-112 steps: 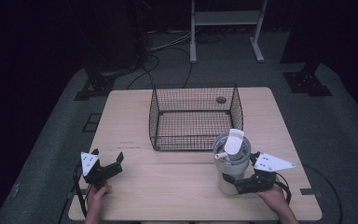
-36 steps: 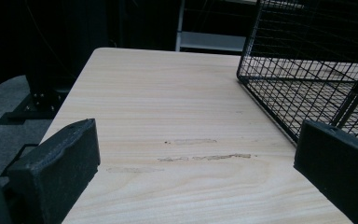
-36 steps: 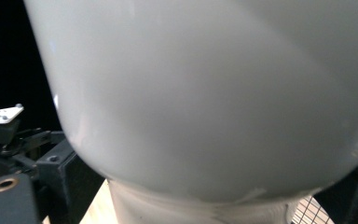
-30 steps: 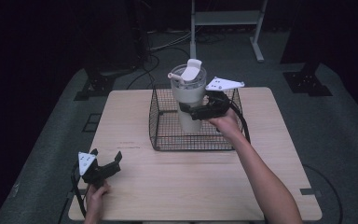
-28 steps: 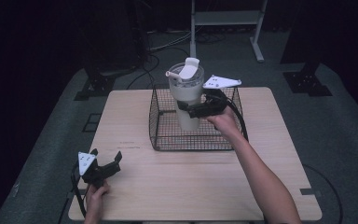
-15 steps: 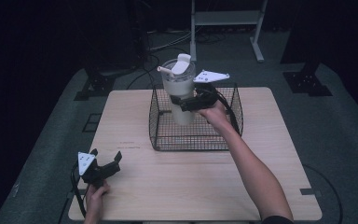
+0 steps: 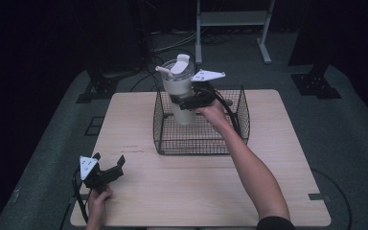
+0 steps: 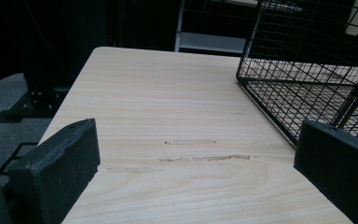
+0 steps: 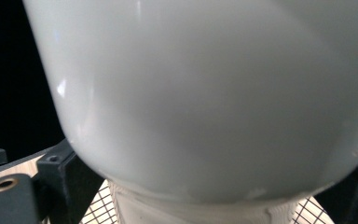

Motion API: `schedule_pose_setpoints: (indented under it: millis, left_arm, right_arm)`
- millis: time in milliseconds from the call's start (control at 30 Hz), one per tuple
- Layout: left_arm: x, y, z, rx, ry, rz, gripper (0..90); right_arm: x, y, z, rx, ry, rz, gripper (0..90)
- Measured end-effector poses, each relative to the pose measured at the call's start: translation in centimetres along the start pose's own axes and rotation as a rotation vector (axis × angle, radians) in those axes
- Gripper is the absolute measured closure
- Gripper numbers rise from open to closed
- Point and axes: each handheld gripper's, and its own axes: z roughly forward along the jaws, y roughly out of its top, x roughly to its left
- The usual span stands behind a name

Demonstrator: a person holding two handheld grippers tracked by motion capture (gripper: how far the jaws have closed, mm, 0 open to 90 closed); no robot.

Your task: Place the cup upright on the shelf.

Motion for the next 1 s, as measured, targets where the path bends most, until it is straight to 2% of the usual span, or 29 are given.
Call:
schedule_pose_setpoints:
  millis: [667,1000]
  left_arm:
    - [0.1,0.0,0.0,-0.001,-0.002,-0.003,0.0]
    - [0.2,0.0,0.0,-0.002,-0.003,-0.012,0.0]
  right_arm:
    - [-1.1,-2.4,3.9,0.031,0.012,0.022,7.7]
    - [-1.3,-3.7,5.6,0.078,0.024,0.025,7.7]
